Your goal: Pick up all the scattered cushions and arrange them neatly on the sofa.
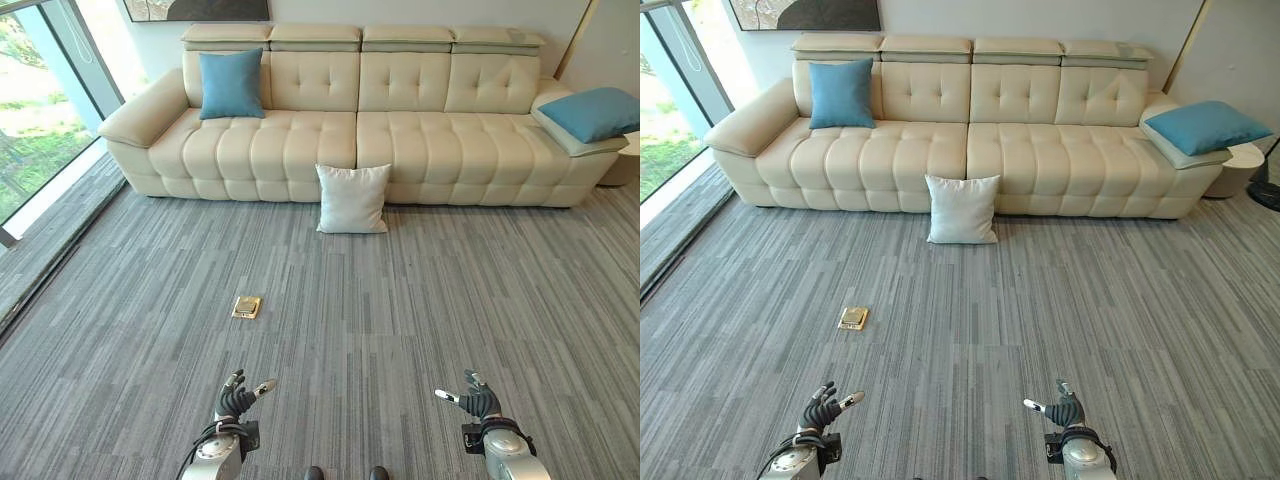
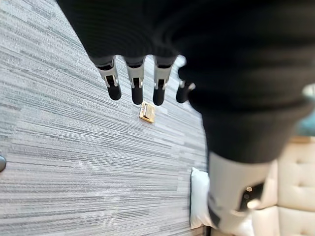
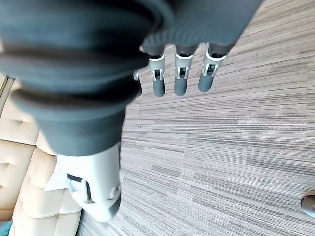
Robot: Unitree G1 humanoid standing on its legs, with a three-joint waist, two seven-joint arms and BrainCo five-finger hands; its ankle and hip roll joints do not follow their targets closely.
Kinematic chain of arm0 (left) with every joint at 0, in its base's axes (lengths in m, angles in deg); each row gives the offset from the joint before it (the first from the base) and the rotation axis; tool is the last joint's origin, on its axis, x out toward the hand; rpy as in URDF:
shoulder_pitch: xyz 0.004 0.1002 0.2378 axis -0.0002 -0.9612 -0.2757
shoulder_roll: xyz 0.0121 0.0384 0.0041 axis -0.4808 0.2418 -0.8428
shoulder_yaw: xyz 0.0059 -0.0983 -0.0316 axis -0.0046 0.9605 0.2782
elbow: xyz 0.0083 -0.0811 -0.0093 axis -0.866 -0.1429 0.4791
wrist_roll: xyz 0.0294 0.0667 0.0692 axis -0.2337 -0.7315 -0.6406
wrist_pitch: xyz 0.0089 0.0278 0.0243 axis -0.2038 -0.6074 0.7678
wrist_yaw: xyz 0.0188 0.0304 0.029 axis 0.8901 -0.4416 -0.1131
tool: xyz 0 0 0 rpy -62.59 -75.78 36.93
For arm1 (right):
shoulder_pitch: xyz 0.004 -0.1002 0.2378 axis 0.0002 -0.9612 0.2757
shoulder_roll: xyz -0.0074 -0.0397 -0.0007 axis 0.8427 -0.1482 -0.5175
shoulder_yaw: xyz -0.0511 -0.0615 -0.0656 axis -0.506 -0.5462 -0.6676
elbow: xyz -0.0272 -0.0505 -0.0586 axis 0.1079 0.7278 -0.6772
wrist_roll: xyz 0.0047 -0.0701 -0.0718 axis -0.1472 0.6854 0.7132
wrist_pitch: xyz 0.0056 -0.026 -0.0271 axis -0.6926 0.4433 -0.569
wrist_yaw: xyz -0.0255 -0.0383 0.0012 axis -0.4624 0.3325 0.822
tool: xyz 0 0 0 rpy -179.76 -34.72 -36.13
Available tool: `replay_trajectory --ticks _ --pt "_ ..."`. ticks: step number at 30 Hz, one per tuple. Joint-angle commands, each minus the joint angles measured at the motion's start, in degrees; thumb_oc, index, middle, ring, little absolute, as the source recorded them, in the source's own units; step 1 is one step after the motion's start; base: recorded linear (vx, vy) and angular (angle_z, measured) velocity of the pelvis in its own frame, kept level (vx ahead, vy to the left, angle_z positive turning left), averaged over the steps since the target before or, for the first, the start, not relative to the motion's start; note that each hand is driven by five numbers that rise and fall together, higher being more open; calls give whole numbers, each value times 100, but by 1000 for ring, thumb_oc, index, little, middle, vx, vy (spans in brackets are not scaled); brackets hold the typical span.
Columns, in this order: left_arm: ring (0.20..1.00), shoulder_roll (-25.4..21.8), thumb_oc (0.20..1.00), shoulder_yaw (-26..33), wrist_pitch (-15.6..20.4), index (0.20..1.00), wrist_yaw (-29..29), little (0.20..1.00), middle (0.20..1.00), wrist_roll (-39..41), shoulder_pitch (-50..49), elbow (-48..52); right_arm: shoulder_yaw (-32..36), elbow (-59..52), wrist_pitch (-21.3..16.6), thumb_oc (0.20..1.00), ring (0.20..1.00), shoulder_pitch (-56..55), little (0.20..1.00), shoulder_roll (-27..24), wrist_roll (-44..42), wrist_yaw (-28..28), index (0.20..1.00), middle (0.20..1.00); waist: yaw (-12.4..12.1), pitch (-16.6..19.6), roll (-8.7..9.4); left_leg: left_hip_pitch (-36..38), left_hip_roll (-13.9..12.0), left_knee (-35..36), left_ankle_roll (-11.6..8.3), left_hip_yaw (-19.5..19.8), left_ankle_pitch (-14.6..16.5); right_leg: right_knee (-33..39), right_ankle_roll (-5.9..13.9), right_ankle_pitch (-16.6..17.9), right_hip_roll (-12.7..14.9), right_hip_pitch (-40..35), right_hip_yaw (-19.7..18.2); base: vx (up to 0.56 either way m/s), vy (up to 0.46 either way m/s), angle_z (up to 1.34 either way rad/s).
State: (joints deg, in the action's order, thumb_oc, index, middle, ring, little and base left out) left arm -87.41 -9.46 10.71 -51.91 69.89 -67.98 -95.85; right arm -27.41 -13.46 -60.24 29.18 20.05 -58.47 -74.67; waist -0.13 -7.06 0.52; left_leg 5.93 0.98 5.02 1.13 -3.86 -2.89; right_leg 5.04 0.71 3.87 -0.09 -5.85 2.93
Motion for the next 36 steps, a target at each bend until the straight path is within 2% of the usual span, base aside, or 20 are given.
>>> replay_trajectory --ticks 1,36 --pt "1000 -107 1000 176 83 1000 -4 1000 1000 -177 126 14 91 -114 -110 1000 1000 53 1000 -205 112 78 1000 1000 48 88 53 125 54 -2 -187 14 454 -4 308 -591 100 -132 161 0 0 0" --pt "1000 -35 1000 29 -67 1000 58 1000 1000 -202 105 -148 145 191 -37 1000 1000 -50 1000 -24 -142 160 1000 1000 109 103 13 224 28 -2 -194 -8 508 -4 289 -698 78 -236 188 0 0 0"
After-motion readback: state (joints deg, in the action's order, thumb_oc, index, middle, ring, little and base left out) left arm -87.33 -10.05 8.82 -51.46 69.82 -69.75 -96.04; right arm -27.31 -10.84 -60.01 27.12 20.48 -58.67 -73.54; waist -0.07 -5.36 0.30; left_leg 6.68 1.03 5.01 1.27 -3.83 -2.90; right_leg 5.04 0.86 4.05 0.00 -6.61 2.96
